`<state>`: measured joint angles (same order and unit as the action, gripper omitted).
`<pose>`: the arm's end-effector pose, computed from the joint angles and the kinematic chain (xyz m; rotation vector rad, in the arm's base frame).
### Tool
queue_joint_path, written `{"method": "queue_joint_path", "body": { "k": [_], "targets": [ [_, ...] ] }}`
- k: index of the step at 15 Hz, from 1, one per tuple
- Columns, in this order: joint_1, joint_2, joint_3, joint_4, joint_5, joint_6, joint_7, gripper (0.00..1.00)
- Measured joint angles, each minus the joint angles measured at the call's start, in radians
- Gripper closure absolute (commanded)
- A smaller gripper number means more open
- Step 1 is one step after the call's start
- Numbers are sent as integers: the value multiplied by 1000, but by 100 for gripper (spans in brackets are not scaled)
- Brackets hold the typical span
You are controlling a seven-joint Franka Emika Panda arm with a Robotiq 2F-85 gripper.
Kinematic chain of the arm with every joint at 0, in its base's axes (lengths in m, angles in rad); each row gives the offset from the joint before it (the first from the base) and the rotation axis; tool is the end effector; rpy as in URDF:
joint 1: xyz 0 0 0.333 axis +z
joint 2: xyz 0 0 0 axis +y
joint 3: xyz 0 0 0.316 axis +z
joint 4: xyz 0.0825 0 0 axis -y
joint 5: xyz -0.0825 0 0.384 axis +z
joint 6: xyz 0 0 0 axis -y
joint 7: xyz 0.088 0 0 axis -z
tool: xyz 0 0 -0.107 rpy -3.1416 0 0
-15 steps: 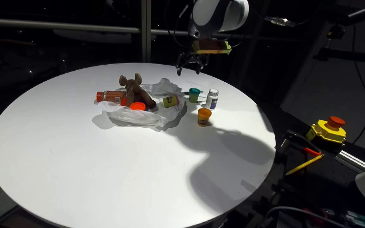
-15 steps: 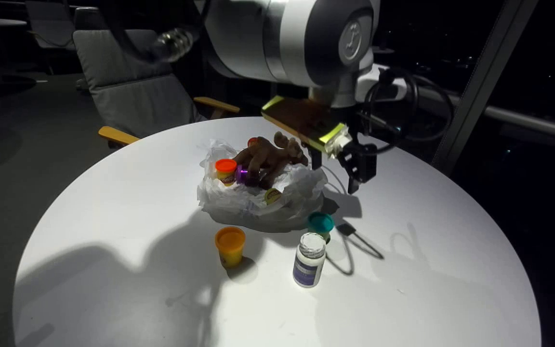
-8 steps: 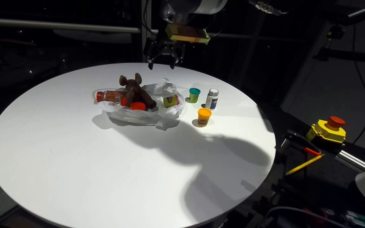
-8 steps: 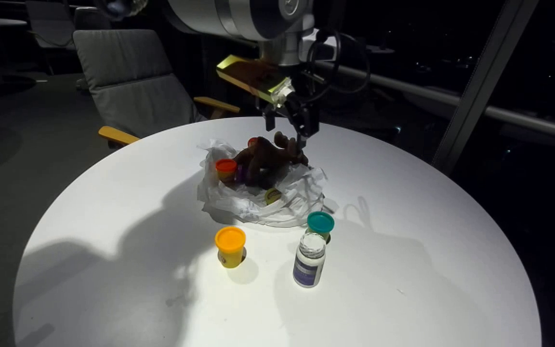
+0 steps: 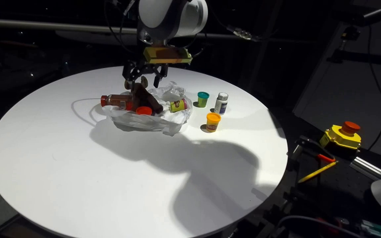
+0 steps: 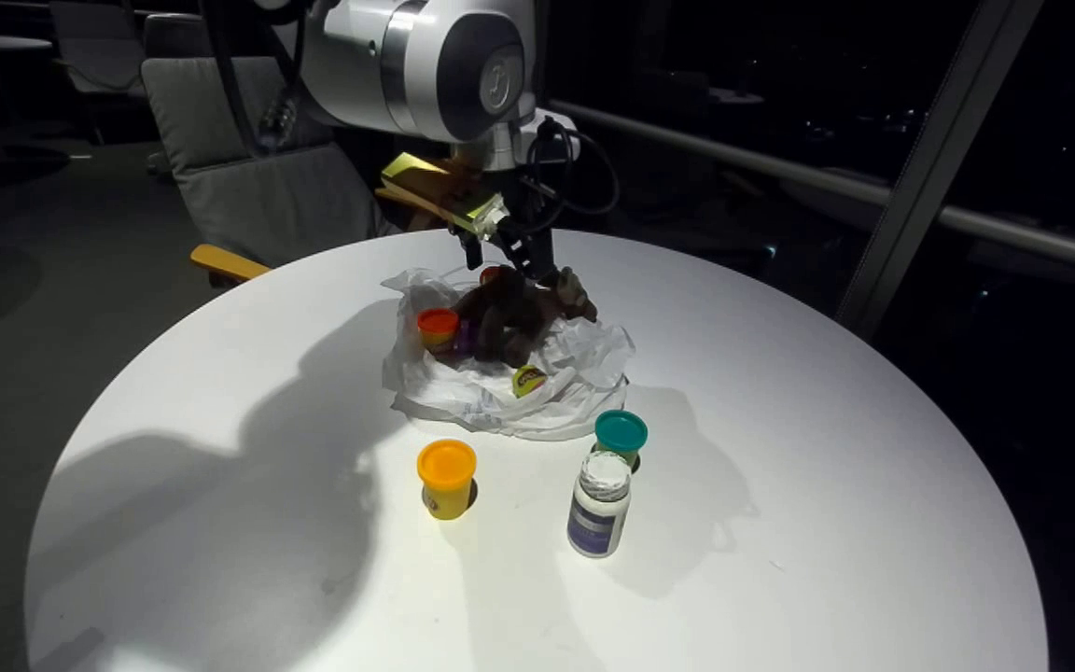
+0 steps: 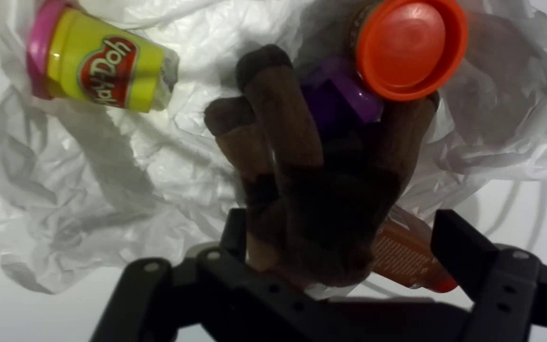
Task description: Remove the things from the plastic bag and put them on the table
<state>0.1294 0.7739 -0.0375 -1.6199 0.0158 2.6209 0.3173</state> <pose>0.7080 0.0688 0.1918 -3.0713 0.3463 -0.3509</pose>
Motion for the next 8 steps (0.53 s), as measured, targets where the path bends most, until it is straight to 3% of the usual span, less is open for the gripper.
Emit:
{"method": "queue_joint_path", "body": {
  "k": [1,2,8],
  "targets": [
    [7,22,-3,25,0,-2,0,17],
    [14,42,-8,48,-2,-3,1,27],
    [46,124,-51,135,-9,-13,4,73]
  ]
}}
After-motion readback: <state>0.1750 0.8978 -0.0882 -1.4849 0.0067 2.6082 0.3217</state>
